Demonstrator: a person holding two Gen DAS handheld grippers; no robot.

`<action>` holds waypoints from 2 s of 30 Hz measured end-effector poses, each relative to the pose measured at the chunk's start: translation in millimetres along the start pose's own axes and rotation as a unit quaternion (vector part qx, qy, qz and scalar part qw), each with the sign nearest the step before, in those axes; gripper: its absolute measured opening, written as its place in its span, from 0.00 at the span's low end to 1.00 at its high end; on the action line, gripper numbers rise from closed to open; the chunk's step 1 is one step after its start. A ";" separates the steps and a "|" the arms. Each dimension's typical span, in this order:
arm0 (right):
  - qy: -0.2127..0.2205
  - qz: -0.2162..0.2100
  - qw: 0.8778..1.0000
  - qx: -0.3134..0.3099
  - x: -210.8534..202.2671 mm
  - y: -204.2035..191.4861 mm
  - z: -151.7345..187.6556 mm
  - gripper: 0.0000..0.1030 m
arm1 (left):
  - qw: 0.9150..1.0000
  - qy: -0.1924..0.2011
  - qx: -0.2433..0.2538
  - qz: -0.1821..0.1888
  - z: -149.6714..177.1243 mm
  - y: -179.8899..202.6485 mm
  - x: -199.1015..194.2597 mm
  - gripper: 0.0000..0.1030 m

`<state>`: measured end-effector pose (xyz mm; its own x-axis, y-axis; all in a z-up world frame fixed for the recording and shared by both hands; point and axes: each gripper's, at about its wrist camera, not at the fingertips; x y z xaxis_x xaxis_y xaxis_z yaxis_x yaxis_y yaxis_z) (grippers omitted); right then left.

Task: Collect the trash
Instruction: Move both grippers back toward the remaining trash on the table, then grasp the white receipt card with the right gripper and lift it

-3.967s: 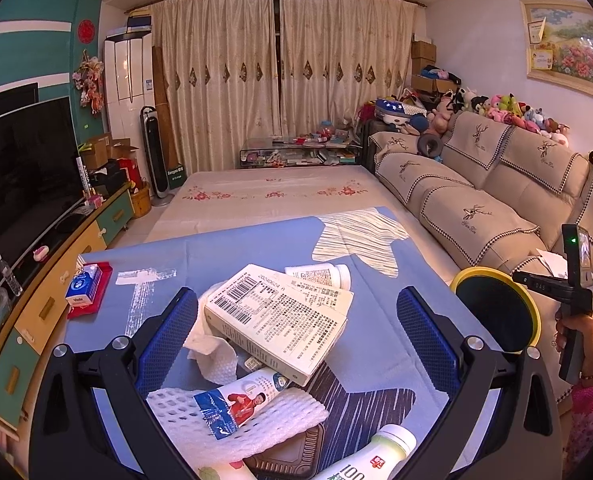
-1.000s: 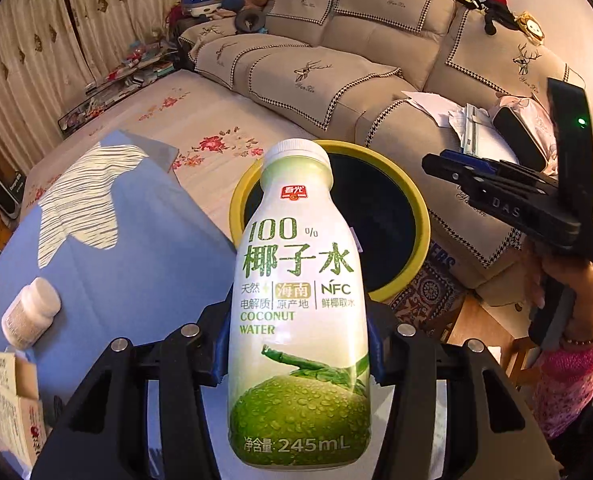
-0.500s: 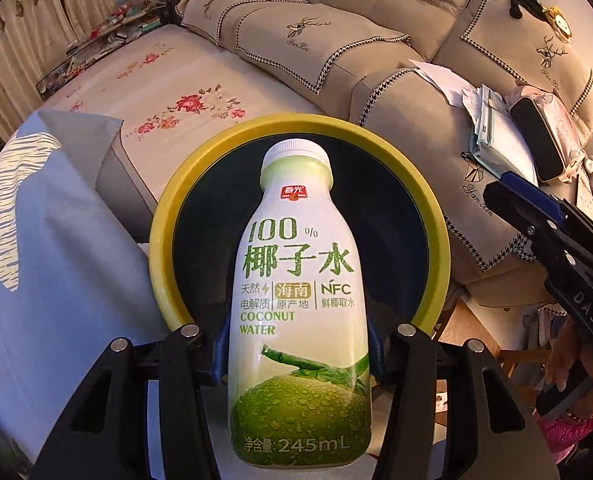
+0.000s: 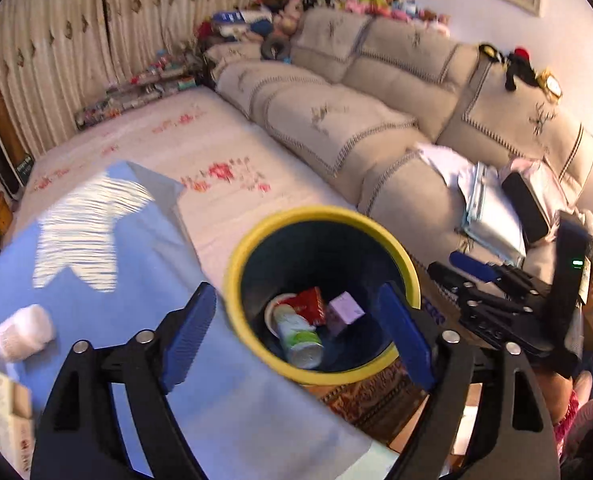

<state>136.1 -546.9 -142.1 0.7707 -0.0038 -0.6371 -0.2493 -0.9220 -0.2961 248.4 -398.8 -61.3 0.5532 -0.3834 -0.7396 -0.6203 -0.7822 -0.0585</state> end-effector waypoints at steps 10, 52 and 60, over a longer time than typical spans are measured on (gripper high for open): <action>-0.025 -0.020 0.998 -0.047 18.9 -55.2 -4.4 0.41 | 0.985 0.085 -0.112 -0.097 55.9 -128.2 -119.4 0.95; -0.186 -0.295 0.820 -0.454 90.4 -438.7 -3.6 0.93 | 0.888 0.133 -0.287 -0.334 259.1 -347.0 -224.5 0.95; -0.235 -0.288 0.807 -0.458 103.0 -445.7 -1.0 0.93 | 0.895 0.132 -0.286 -0.316 258.3 -348.0 -219.8 0.95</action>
<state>327.2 -136.8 -75.0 0.2425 0.4775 -0.8445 0.7757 -0.6182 -0.1268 199.1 84.6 -51.6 0.8518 0.1808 -0.4917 0.2069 -0.9784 -0.0013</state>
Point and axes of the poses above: each gripper's, at about its wrist camera, not at the fingertips, and x roughly the way its jaws point, y to its right, z to its underside, and after that the axes turned 9 degrees about -z, right-handed
